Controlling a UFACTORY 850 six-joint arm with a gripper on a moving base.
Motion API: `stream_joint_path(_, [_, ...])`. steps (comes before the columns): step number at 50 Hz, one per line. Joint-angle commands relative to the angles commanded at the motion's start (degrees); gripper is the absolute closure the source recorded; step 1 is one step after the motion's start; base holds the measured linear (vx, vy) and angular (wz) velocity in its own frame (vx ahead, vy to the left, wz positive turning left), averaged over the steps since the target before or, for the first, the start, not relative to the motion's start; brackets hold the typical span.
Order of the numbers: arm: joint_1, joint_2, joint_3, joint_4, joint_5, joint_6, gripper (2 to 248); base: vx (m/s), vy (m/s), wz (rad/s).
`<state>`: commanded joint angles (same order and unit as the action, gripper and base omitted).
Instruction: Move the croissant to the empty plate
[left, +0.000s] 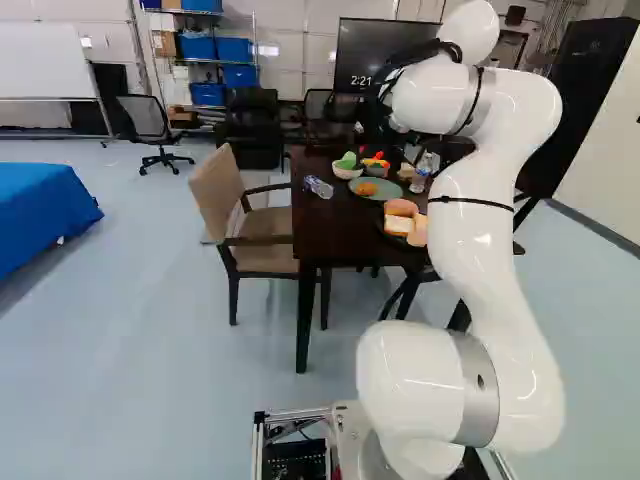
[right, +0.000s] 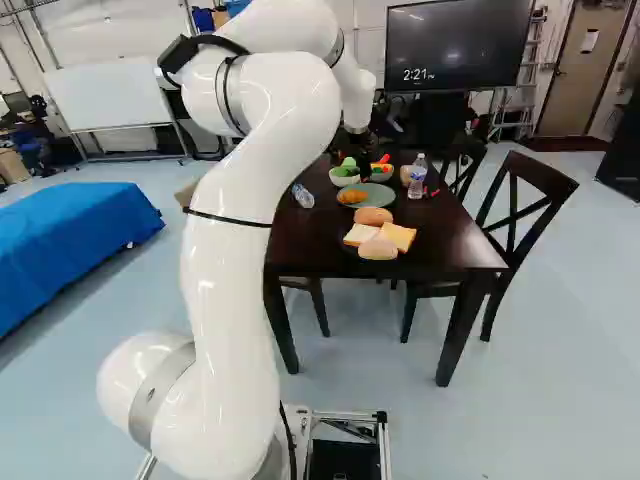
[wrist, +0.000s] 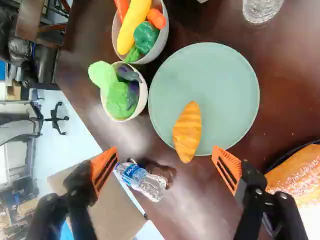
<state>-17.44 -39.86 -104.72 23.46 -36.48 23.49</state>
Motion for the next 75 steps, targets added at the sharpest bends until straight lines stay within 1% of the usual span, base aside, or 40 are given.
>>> stream_joint_path(14, [0.0, 1.2, 0.1, 0.0, 0.0, 0.0, 3, 0.0, 0.0, 0.0])
stream_joint_path(22, [0.2, 2.2, 1.5, 0.0, 0.0, 0.0, 3, 0.0, 0.0, 0.0])
stream_joint_path(63, [2.2, 13.2, 16.3, 0.0, 0.0, 0.0, 3, 0.0, 0.0, 0.0])
stream_joint_path(75, [2.5, 16.5, 20.6, -1.6, 0.0, 0.0, 3, 0.0, 0.0, 0.0])
